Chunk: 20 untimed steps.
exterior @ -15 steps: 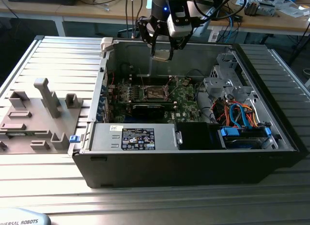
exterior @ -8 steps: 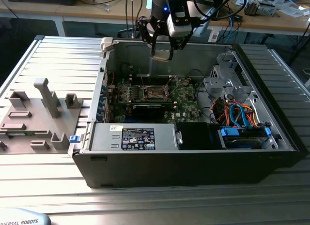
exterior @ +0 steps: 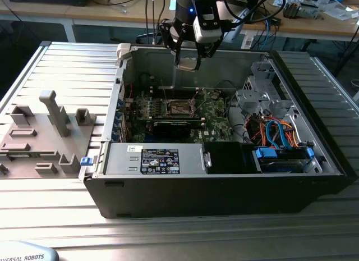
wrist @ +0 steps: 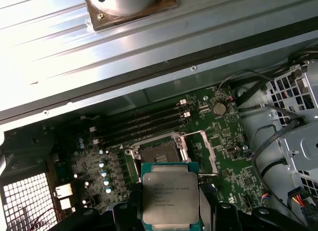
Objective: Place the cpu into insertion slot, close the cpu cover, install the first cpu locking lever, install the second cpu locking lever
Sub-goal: 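Place the cpu into insertion slot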
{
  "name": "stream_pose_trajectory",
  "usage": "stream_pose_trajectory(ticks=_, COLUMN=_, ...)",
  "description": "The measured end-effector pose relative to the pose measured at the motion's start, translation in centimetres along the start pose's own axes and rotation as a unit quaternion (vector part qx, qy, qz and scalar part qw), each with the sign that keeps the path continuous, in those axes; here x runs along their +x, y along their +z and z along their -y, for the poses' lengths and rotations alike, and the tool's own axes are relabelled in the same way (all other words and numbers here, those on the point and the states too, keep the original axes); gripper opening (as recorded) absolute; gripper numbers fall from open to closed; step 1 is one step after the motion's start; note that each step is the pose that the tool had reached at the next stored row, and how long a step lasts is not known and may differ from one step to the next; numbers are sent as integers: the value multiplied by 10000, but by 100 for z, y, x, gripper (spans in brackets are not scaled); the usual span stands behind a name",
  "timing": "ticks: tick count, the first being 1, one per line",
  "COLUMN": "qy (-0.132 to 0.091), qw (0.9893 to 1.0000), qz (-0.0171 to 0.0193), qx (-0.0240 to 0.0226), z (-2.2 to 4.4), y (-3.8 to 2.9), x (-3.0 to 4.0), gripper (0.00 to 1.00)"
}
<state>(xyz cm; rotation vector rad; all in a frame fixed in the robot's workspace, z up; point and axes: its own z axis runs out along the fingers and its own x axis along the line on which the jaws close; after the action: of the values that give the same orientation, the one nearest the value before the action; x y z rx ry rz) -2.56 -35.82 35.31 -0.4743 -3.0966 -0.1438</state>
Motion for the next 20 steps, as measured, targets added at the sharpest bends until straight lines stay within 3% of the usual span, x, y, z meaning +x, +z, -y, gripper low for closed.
stream_pose_trajectory(ticks=20, qy=74, qw=10000, qz=7, qx=-1, z=0, y=0, x=0, gripper=54)
